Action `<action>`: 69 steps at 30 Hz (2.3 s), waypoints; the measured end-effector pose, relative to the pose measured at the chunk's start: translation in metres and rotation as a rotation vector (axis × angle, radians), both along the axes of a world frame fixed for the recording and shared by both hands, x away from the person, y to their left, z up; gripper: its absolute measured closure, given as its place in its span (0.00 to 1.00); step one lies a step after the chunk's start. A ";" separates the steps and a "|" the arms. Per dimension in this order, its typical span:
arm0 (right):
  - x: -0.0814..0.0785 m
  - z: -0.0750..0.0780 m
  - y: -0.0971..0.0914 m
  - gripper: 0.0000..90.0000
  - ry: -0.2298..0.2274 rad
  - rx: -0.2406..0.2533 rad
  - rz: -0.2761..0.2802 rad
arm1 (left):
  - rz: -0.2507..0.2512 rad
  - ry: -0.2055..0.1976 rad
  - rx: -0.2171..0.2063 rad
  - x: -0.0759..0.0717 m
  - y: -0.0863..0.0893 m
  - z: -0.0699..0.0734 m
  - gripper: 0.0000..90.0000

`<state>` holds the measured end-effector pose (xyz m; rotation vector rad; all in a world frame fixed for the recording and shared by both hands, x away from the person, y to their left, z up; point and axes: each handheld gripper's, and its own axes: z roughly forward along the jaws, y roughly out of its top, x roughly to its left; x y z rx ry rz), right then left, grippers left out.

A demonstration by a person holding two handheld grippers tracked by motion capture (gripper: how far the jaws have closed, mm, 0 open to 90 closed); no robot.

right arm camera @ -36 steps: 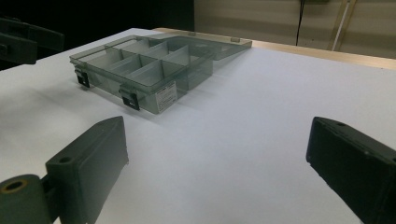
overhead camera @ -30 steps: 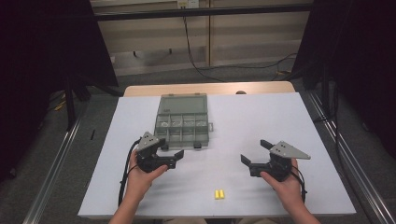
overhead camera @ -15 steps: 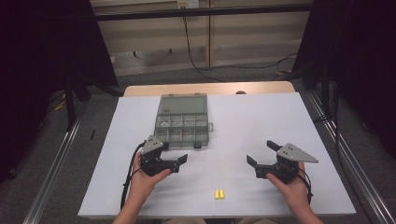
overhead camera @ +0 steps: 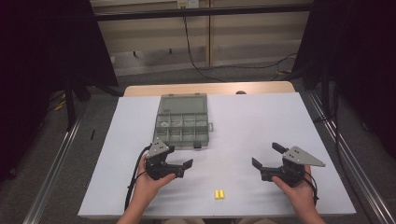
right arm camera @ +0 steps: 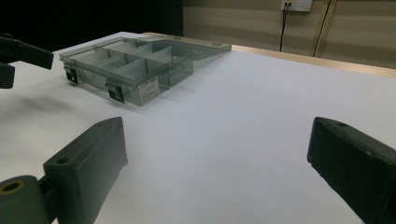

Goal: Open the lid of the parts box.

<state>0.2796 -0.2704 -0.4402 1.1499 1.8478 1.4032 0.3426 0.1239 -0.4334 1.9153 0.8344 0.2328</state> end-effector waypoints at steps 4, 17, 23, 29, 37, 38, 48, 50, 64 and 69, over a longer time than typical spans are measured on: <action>-0.002 -0.001 -0.001 0.05 -0.004 -0.008 0.001 | -0.018 0.003 0.000 -0.003 -0.004 -0.001 0.10; -0.006 0.000 -0.005 0.05 -0.025 -0.005 -0.005 | -0.050 0.004 -0.008 -0.008 -0.011 -0.001 0.08; -0.009 0.000 -0.009 0.05 -0.019 0.008 -0.003 | -0.071 0.014 0.001 -0.012 -0.016 -0.003 0.07; -0.008 -0.002 -0.009 0.05 -0.017 0.004 -0.003 | -0.100 0.023 -0.001 -0.016 -0.021 -0.004 0.06; -0.009 -0.002 -0.010 0.05 -0.023 0.006 0.005 | -0.137 0.027 -0.002 -0.019 -0.028 -0.006 0.05; -0.009 -0.001 -0.011 0.05 -0.027 0.006 0.005 | -0.135 0.032 0.003 -0.020 -0.029 -0.006 0.04; -0.009 -0.002 -0.014 0.05 -0.026 0.028 -0.011 | -0.170 0.035 -0.001 -0.023 -0.037 -0.008 0.05; -0.008 -0.003 -0.013 0.05 -0.025 0.025 -0.008 | -0.183 0.041 0.005 -0.023 -0.039 -0.009 0.05; -0.005 -0.002 -0.008 0.05 -0.030 0.022 0.002 | -0.249 0.048 0.046 -0.032 -0.049 -0.012 0.07; -0.005 -0.002 -0.009 0.05 -0.032 0.018 0.002 | -0.264 0.052 0.054 -0.033 -0.053 -0.013 0.07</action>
